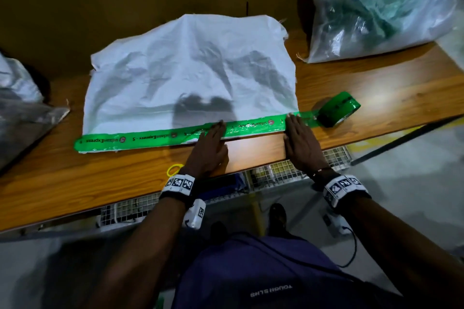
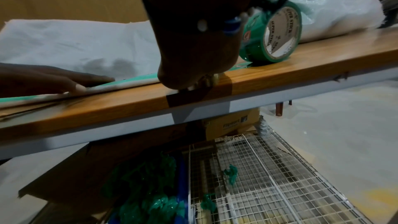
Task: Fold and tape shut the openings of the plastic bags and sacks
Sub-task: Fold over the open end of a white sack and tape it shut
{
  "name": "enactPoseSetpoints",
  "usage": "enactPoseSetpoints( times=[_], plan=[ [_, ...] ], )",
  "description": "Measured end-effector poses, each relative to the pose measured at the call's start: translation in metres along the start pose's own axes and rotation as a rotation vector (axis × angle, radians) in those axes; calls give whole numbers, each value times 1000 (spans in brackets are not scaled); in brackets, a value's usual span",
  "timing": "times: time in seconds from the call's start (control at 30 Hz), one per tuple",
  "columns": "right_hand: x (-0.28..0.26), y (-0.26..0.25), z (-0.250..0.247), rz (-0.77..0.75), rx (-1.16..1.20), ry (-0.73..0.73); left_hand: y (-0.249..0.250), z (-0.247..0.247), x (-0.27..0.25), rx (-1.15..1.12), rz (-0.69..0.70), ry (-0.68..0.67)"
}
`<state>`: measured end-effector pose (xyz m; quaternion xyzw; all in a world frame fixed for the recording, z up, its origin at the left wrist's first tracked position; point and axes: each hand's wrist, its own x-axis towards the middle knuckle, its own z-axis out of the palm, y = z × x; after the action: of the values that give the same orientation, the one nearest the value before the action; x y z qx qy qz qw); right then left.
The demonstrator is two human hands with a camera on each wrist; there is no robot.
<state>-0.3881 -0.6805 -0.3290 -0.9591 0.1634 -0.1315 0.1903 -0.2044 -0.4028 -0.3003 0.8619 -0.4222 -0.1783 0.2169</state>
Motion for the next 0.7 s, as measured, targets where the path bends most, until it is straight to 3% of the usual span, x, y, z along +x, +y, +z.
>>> enactPoseSetpoints(
  times=[0.1, 0.17, 0.33, 0.5, 0.6, 0.7],
  plan=[
    [-21, -28, 4, -50, 74, 84, -14, -15, -28, 3, 62, 245],
    [-33, -59, 7, -66, 151, 117, -27, -22, -51, 54, 33, 331],
    [-48, -123, 22, -38, 360, 94, -58, -20, -95, 181, -24, 247],
    [-61, -147, 27, -5, 500, 39, -52, -13, -92, 299, -104, 131],
    [-64, -146, 11, 80, 529, 14, -36, -9, -87, 191, -71, 126],
    [-63, -134, -8, 150, 571, 6, -4, -5, -76, -114, -32, 147]
  ],
)
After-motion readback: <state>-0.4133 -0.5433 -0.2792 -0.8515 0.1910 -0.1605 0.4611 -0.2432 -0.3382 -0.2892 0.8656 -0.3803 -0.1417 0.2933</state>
